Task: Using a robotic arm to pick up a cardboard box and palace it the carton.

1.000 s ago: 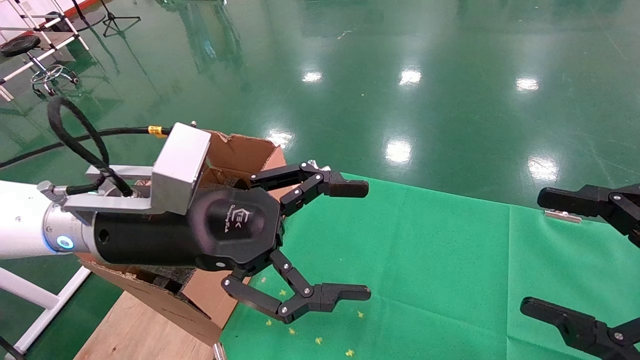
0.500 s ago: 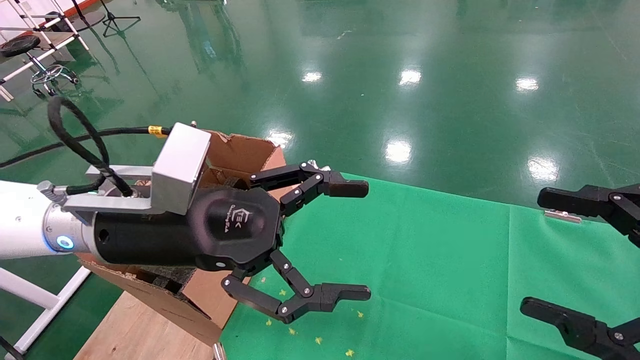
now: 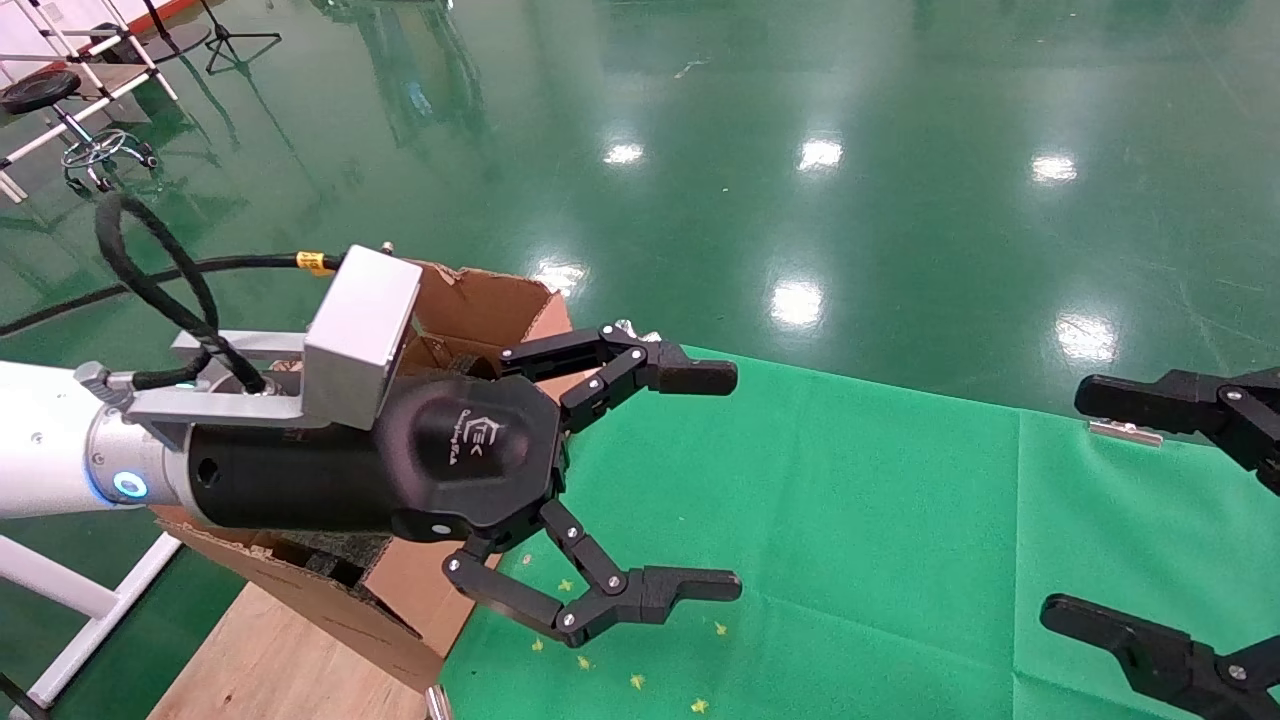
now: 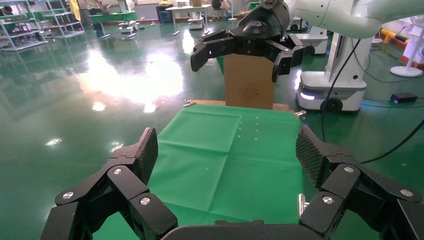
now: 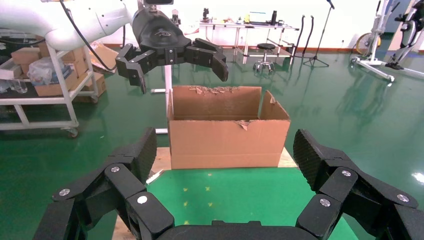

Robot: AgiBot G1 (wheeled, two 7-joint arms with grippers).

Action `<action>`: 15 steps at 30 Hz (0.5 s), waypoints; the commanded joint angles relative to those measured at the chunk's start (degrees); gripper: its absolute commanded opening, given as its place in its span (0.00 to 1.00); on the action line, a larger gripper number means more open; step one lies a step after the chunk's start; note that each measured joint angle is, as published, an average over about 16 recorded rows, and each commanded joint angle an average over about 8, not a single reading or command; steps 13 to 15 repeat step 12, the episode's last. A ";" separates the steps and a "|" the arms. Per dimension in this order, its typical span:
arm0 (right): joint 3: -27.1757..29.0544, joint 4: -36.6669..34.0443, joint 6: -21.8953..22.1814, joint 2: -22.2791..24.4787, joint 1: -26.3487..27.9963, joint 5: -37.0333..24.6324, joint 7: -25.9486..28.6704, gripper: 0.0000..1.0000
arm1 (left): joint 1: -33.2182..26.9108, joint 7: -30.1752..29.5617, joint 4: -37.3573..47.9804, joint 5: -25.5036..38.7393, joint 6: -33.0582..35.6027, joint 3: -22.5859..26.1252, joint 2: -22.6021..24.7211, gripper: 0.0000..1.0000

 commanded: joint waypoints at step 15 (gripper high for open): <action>0.00 0.00 0.00 0.00 0.00 0.00 0.00 1.00 | 0.00 0.00 0.00 0.00 0.00 0.00 0.00 1.00</action>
